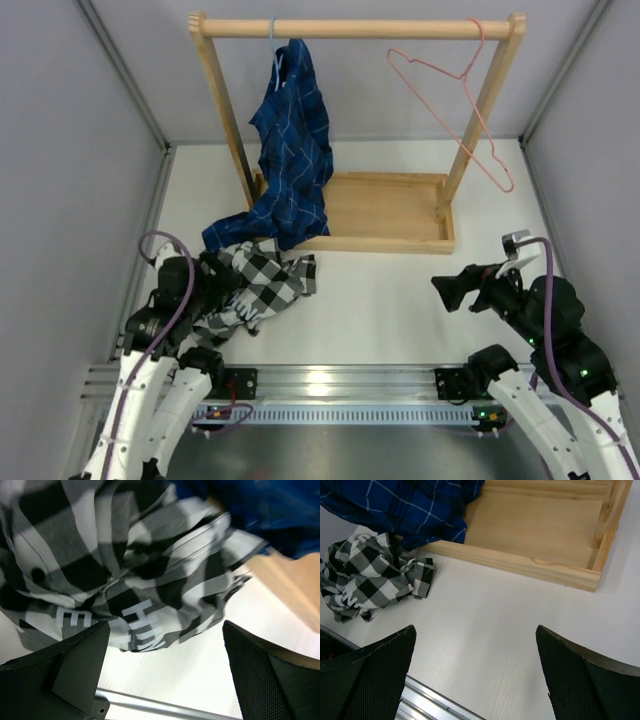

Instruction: Place the shirt on the hanger

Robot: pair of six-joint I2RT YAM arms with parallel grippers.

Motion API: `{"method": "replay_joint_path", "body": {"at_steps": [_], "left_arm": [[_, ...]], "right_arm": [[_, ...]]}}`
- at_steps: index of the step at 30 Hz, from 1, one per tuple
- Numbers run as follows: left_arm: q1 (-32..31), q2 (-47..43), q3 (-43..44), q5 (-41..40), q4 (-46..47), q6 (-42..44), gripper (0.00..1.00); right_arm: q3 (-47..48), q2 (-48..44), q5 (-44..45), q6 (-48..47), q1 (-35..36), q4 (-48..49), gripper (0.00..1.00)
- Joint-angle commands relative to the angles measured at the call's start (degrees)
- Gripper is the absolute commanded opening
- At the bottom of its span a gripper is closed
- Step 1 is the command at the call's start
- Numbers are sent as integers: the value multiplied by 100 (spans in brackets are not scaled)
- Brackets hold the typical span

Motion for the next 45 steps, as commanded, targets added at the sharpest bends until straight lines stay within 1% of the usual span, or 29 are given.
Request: {"method": "replay_joint_path", "body": {"at_steps": [1,2,5,6,9,12,13,15,16,17,18,19,20,23,25,26,27,28,29,30,31,32,33,37,38,40,41,43,45], "left_arm": [[11,386,-519,365,674,-575,98],[20,596,-677,391,779,-575,98],[-24,835,-819,444,859,-584,98],[-50,949,-845,444,929,-592,97],[-305,1238,-968,243,1113,-636,94],[-893,1712,-1178,-143,1237,-864,93],[-1277,1836,-1232,-249,1377,-995,89],[-1622,2178,-1311,-433,1527,-1102,80],[-1920,2258,-1329,-487,1606,-1146,73],[-2053,2303,-1303,-548,1624,-1207,54],[-2272,2329,-1268,-697,1615,-1216,39],[-2361,2304,-1163,-776,1607,-1208,13],[-2432,2225,-1110,-838,1598,-1182,0],[-2599,2049,-838,-568,1659,-980,0],[-2871,2005,-601,-130,1755,-647,0],[-3029,2022,-277,-5,1843,-541,0],[-3404,2031,-91,83,1887,-453,0],[-3617,2048,111,223,1940,-260,0],[-3845,2109,522,286,2054,-171,0],[-4265,2162,735,382,2142,-57,0],[-4452,2241,980,487,2177,196,0],[-4628,2485,1505,584,2187,312,0],[-4899,2627,1771,629,2178,461,0],[-5034,3672,2800,796,2169,1189,0],[-5034,4205,2976,752,2160,1287,0],[-5034,4735,3468,708,2169,1559,0],[-5034,5199,3635,734,2169,1631,0],[-5034,5510,3925,901,2256,1692,0],[-5078,5617,3901,1233,2467,1701,0]], "right_arm": [[-145,12,-144,203,-83,603,99],[-172,21,-197,212,-83,630,99],[-260,56,-250,212,-83,709,99],[-269,73,-241,230,-75,718,99],[-339,82,-311,317,-83,858,99],[-418,82,-408,388,-83,1008,99],[-444,82,-426,397,-75,1025,99],[-445,91,-417,397,-83,1034,99],[-445,91,-417,397,-83,1034,99],[-436,100,-426,388,-75,1026,99],[-418,109,-426,371,-83,1026,99],[-383,109,-434,371,-83,1026,99],[-366,109,-435,353,-83,1017,99],[-330,39,-435,336,-83,982,100],[-356,-23,-400,335,-83,982,100],[-365,-32,-391,335,-83,982,99],[-374,-32,-382,344,-75,982,99],[-383,-23,-373,353,-75,990,99],[-383,-6,-373,353,-83,999,99],[-374,47,-373,353,-83,999,100],[-366,65,-364,353,-75,991,100],[-357,91,-347,344,-75,991,99],[-348,126,-329,353,-83,991,99],[-269,153,-224,371,-83,999,100],[-260,161,-215,371,-83,991,100],[-225,135,-197,362,-83,991,99],[-207,135,-189,327,-83,982,99],[-146,135,-110,265,-83,929,99],[-6,144,-4,178,-75,754,100]]}}
